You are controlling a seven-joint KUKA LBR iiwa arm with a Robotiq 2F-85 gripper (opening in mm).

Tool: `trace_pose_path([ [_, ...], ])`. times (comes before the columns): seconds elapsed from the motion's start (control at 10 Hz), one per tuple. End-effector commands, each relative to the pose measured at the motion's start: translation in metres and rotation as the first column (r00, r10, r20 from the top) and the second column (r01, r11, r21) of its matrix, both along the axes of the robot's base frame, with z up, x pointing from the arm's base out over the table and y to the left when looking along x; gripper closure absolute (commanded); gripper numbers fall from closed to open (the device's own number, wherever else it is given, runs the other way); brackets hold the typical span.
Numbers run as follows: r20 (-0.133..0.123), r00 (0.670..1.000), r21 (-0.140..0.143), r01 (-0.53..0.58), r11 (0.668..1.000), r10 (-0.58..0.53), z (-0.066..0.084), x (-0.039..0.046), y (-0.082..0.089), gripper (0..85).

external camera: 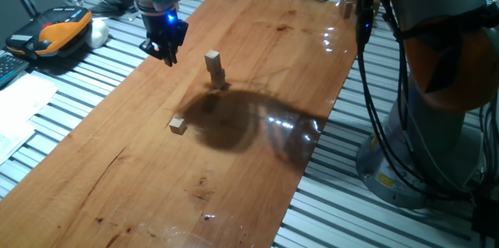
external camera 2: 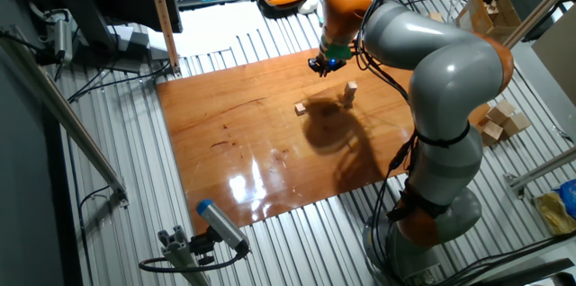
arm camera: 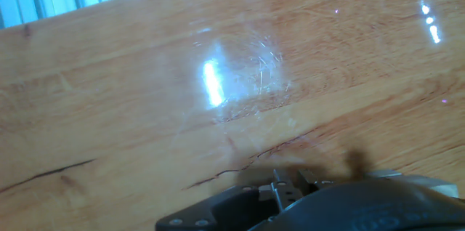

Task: Stack the blocks in a vertical line of five

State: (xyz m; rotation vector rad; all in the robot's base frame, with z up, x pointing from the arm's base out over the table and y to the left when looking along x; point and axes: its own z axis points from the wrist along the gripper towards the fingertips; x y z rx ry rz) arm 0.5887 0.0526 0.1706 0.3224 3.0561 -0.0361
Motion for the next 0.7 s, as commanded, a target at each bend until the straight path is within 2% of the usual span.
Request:
trace_pose_path([
  [0.0, -0.010, 0.999, 0.019, -0.033, 0.999, 0.033, -0.0002, 0.0000, 0.0000, 85.0],
  [0.1, -0.014, 0.996, 0.026, -0.085, 0.996, 0.086, -0.0002, 0.0000, 0.0000, 85.0],
  [0.3, -0.023, 0.986, 0.098, -0.164, 0.981, 0.167, -0.0002, 0.0000, 0.0000, 85.0],
  [0.4, -0.013, 0.986, 0.092, -0.162, 0.982, 0.164, -0.0002, 0.0000, 0.0000, 85.0],
  [0.5, -0.034, 0.990, 0.080, -0.135, 0.988, 0.138, -0.0002, 0.0000, 0.0000, 85.0],
  [0.6, -0.049, 0.991, 0.088, -0.121, 0.989, 0.126, -0.0002, 0.0000, 0.0000, 85.0],
])
